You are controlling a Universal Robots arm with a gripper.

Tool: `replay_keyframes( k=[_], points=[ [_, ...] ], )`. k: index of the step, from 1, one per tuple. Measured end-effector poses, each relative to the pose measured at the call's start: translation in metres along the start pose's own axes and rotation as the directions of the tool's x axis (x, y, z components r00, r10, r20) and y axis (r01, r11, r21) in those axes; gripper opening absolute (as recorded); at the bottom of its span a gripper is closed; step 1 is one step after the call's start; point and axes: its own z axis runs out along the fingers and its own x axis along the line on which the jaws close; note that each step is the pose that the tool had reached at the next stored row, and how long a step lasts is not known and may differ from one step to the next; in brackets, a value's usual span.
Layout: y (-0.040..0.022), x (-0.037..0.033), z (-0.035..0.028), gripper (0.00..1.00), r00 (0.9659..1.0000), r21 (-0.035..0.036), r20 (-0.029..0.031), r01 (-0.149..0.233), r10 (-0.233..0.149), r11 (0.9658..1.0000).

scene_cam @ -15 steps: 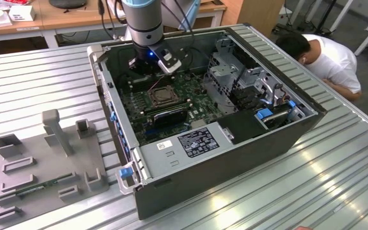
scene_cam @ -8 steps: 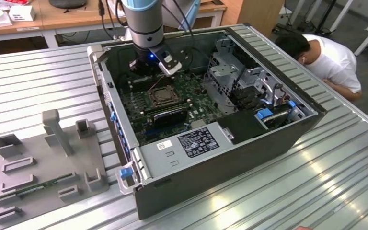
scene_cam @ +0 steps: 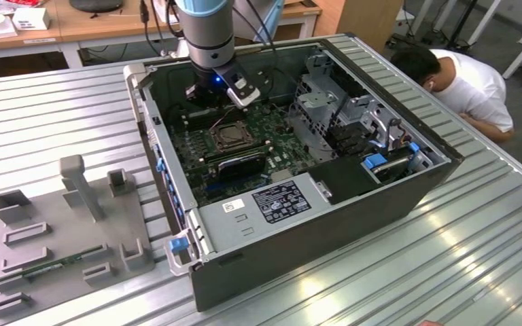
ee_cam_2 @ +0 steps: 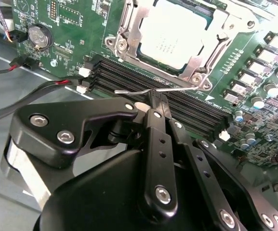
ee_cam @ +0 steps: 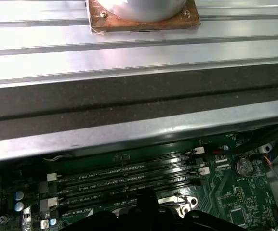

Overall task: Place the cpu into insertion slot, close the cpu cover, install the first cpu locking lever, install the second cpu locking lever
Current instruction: 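Install the first cpu locking lever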

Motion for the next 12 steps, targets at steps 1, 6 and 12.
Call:
replay_keyframes(
  k=[1, 6, 12],
  points=[
    [0.0000, -0.0002, 0.0002, 0.11, 1.0000, -0.0004, 0.0000, 0.000, 0.000, 1.0000],
    [-0.0001, -0.0018, 0.0019, 0.11, 1.0000, -0.0012, 0.0000, 0.000, 0.000, 1.0000],
    [-0.0006, -0.0045, 0.0060, 0.11, 1.0000, -0.0011, -0.0001, 0.000, 0.000, 1.0000]
  ],
)
